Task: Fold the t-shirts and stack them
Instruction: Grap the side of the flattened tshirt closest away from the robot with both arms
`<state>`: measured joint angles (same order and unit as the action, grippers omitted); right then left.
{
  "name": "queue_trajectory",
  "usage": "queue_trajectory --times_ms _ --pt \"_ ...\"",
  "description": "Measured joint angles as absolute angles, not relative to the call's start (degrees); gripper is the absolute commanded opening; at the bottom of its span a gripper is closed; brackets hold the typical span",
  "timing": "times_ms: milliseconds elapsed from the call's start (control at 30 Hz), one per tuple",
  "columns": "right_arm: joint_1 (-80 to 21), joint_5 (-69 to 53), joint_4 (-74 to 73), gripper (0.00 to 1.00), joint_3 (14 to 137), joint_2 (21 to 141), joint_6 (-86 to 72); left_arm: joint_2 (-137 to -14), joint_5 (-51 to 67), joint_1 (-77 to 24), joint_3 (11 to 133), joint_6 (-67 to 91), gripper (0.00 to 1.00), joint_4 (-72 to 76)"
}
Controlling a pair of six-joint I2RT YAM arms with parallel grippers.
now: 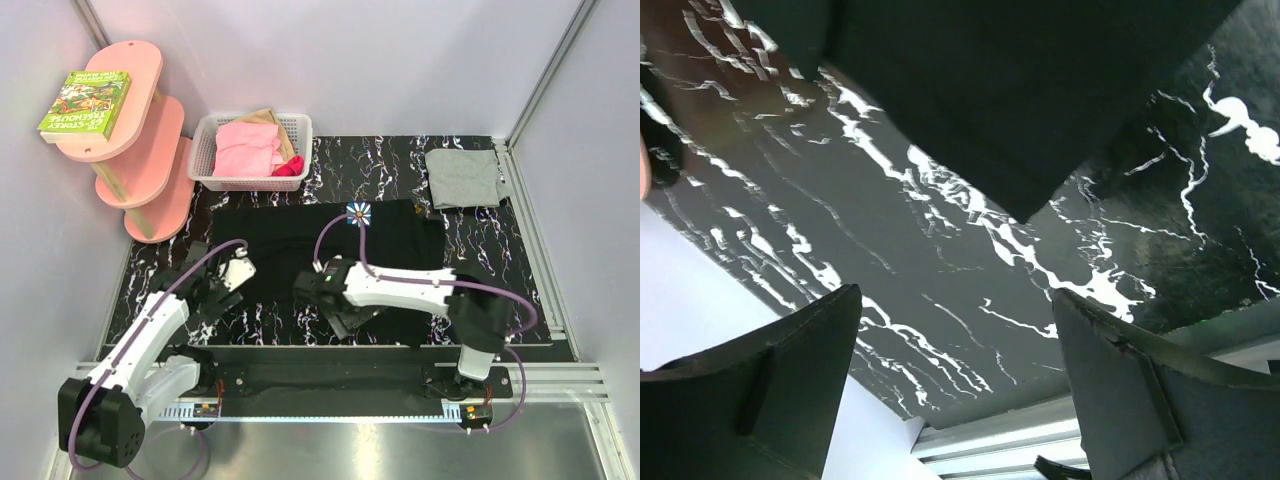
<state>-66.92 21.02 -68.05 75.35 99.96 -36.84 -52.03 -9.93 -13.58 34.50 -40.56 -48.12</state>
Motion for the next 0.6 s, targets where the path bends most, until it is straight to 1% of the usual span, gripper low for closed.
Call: queue_trajectory --times_ms 100,233,367,600 --pt "-69.23 23.27 -71.4 1.0 75.35 104.07 -38.57 -52.9 -9.78 -13.63 33.71 -41.19 0.81 -47.11" --pt "-68.84 24.43 -73.71 1.0 75.31 103.15 -40.51 -55.55 -9.78 -13.63 32.49 -41.8 0.81 -43.07" --pt "-68.77 24.32 -73.69 1.0 73.6 101.95 -42.06 -58.04 -9.78 -13.63 30.0 -42.02 0.81 -39.66" --pt "-68.77 22.35 -69.95 1.0 68.53 103.18 -43.03 -63.22 -10.57 -13.58 28.73 -42.0 0.81 -33.34"
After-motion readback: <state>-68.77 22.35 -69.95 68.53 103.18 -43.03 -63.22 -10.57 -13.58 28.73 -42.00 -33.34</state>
